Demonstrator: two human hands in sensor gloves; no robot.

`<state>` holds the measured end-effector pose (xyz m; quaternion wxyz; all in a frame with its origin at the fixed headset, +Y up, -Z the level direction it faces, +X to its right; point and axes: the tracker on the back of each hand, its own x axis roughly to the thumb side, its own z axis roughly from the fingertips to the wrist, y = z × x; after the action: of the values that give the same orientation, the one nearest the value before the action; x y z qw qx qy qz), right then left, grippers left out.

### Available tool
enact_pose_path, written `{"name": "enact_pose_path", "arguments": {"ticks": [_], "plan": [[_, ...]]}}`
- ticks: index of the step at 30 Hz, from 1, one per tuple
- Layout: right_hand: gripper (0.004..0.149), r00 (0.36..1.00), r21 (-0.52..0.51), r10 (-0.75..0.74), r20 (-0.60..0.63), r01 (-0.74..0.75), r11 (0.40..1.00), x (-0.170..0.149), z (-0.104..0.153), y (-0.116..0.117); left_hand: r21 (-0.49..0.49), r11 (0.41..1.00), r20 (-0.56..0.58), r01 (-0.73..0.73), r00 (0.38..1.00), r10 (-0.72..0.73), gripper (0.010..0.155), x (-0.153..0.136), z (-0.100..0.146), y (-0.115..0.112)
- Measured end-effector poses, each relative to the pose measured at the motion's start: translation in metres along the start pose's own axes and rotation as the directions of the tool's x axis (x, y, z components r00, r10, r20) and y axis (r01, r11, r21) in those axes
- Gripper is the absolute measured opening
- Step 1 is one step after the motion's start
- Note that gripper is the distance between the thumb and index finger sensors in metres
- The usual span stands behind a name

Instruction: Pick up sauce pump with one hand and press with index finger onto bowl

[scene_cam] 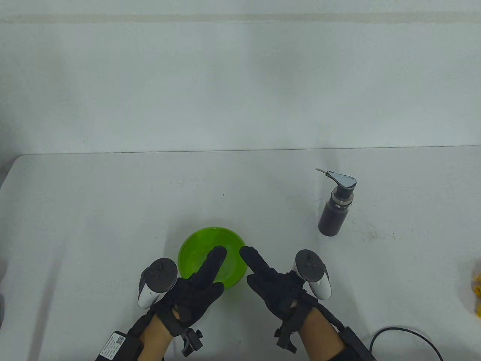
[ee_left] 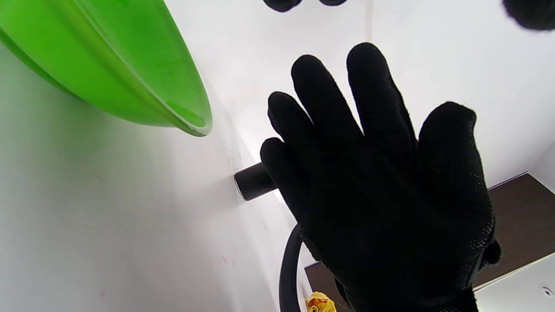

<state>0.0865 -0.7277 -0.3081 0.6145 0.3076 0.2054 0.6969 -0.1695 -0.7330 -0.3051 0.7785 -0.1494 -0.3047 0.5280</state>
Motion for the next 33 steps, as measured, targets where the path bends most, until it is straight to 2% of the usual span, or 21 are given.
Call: {"name": "enact_pose_path", "arguments": {"ticks": [9,13,15,17,18,19,22,24,25,27,33], "plan": [[0.071,1.0,-0.025,-0.008,-0.011,0.008,1.0,-0.002,0.001,0.0,0.054,0.998,0.004,0.011,1.0,-0.011,0.1,0.001,0.003,0.01],[0.071,1.0,-0.038,0.0,0.0,0.0,0.999,0.0,0.002,-0.003,0.157,0.969,-0.025,0.189,0.982,-0.188,0.097,0.004,0.012,0.038],[0.071,1.0,-0.04,-0.002,0.006,0.002,0.999,0.002,0.003,-0.003,0.196,0.939,-0.101,0.281,0.959,-0.266,0.096,0.0,0.017,0.051],[0.071,1.0,-0.042,-0.003,0.012,0.003,0.999,0.003,0.003,-0.004,0.242,0.884,-0.28,0.4,0.901,-0.331,0.098,-0.012,0.022,0.061],[0.071,1.0,-0.04,-0.001,0.014,0.002,0.999,0.003,0.004,-0.004,0.265,0.844,-0.411,0.466,0.847,-0.338,0.099,-0.02,0.025,0.064],[0.071,1.0,-0.038,0.0,0.016,0.001,0.999,0.003,0.004,-0.004,0.27,0.828,-0.509,0.491,0.803,-0.31,0.101,-0.029,0.025,0.066],[0.071,1.0,-0.03,-0.001,0.017,0.001,1.0,0.002,0.003,-0.003,0.202,0.871,-0.657,0.447,0.722,-0.218,0.104,-0.054,0.024,0.066],[0.071,1.0,-0.026,0.006,0.015,-0.006,1.0,0.003,0.003,-0.002,0.189,0.891,-0.673,0.412,0.715,-0.188,0.105,-0.063,0.022,0.065],[0.071,1.0,-0.027,0.02,0.015,-0.019,0.999,0.004,0.003,-0.002,0.192,0.889,-0.696,0.416,0.696,-0.176,0.105,-0.065,0.019,0.065],[0.071,1.0,-0.024,0.018,0.014,-0.018,1.0,0.004,0.003,-0.001,0.221,0.872,-0.696,0.437,0.697,-0.173,0.105,-0.066,0.018,0.066],[0.071,1.0,-0.044,0.016,0.011,-0.015,0.999,0.005,0.003,-0.002,0.27,0.92,-0.713,0.283,0.701,-0.006,0.09,-0.065,0.011,0.063]]}}
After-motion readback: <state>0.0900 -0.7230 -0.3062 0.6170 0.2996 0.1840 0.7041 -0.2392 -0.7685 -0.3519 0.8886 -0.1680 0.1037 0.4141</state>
